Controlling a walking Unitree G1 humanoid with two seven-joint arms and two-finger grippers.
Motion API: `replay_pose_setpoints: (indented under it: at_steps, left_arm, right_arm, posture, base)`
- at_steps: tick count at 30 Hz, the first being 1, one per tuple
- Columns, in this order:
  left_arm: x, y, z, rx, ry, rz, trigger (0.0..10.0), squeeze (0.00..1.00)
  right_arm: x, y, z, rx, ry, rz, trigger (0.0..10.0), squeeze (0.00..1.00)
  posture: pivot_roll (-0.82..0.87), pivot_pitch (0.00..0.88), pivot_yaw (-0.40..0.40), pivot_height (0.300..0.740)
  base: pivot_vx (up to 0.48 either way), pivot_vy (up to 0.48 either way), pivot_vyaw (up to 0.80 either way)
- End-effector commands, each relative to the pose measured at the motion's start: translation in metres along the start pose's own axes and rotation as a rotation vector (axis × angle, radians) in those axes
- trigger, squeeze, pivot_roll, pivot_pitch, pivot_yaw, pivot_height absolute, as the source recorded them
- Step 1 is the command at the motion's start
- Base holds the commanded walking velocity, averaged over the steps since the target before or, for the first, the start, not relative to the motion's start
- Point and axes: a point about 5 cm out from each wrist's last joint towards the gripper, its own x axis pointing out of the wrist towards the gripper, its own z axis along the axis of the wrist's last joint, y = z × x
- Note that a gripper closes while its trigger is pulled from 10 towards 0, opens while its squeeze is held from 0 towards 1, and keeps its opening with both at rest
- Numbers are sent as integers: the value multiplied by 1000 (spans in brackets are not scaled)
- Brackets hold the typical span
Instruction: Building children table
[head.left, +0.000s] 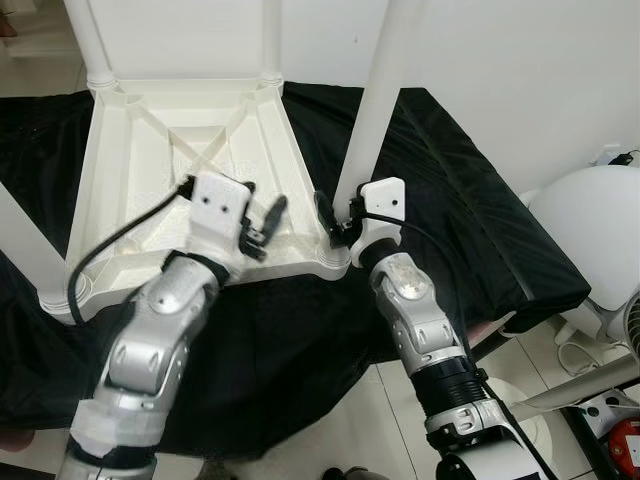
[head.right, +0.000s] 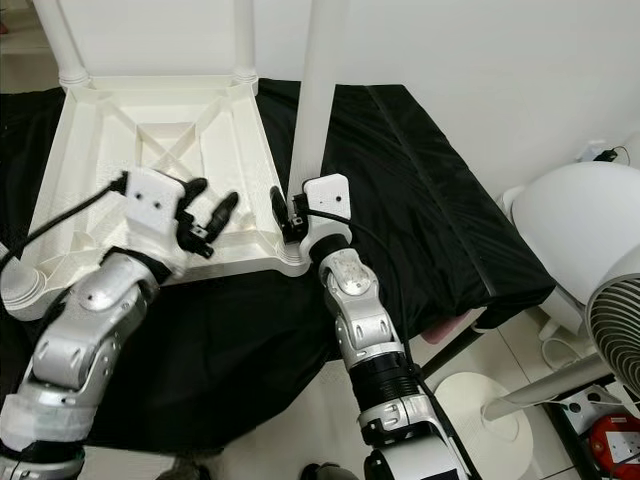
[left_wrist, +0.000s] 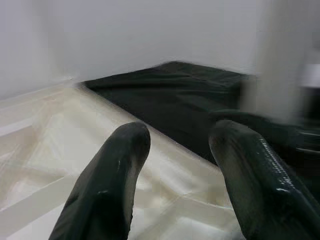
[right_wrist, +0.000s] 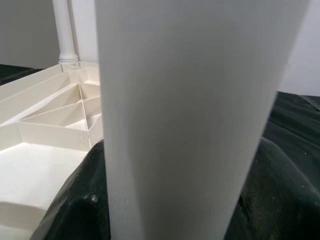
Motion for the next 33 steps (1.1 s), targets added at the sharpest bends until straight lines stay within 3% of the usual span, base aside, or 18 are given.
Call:
replay_pose_setpoints:
  at_steps: [1,7,18,23,26,30,33]
  left_arm:
    - [-2,-14,6,-29,-13,-133,10000,0]
    - [-8,-16,28,-89,-68,-203,10000,0]
    - [-11,-11,32,-115,-58,-204,10000,0]
    - [-16,-12,23,-74,-5,-231,10000,0]
    - [-29,-15,13,-42,63,-285,10000,0]
    - [-36,-15,5,-43,102,-265,10000,0]
    - [-51,-23,-13,-106,174,-245,10000,0]
  right_arm:
    - [-1,-2,-4,9,23,-6,10000,0]
    - [-1,-1,-4,9,21,0,10000,0]
    - [4,-3,6,29,-14,-4,10000,0]
    - [5,-3,5,41,-11,-9,10000,0]
    - [7,-3,5,48,-7,-11,10000,0]
    - [8,-4,5,45,-7,-14,10000,0]
    - [10,-5,6,40,-7,-19,10000,0]
  posture:
    - [97,88,-96,740]
    - [99,93,-98,740]
    - [102,98,-99,740]
    - [102,108,-99,740]
    - [101,116,-97,740]
    - [102,122,-94,740]
    - [104,130,-94,740]
  base:
    - [0,0,0]
    - [0,0,0]
    - [0,0,0]
    - [0,0,0]
    - [0,0,0]
    - [0,0,0]
    - [0,0,0]
